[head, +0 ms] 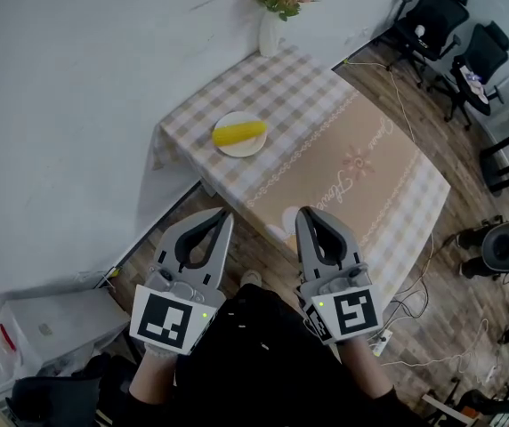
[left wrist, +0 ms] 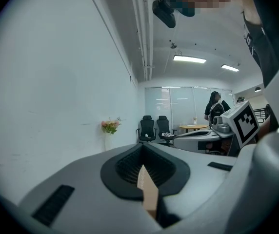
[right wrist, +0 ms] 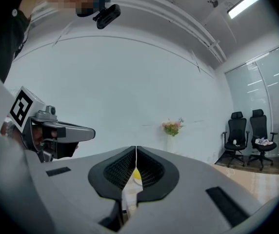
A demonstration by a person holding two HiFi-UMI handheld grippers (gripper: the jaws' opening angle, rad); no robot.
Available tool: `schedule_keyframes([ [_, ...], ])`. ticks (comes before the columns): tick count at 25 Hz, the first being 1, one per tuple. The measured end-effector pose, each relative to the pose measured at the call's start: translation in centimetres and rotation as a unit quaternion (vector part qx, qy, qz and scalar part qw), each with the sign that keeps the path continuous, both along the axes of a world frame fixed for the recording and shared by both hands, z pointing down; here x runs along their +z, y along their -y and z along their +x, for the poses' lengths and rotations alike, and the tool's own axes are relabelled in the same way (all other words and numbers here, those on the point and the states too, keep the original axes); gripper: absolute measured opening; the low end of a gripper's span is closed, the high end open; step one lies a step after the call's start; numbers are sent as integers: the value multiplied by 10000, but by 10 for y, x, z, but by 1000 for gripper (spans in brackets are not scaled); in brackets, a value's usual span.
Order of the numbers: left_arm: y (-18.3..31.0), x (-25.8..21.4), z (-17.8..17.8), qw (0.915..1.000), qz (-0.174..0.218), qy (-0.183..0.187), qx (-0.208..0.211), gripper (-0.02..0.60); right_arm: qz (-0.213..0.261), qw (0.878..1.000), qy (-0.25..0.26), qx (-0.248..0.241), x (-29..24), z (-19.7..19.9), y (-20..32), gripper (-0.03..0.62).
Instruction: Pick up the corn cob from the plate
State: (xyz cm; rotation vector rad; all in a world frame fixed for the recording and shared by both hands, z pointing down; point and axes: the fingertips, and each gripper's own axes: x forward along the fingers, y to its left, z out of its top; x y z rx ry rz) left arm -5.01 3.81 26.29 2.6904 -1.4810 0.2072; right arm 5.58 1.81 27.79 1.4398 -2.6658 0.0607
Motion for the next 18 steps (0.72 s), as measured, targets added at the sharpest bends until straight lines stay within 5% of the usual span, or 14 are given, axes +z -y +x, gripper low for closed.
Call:
schedule_keyframes([
  [18,35,-4,11,9993,312,171,-150,12,-149,9992,159,334,12,44,13,42],
])
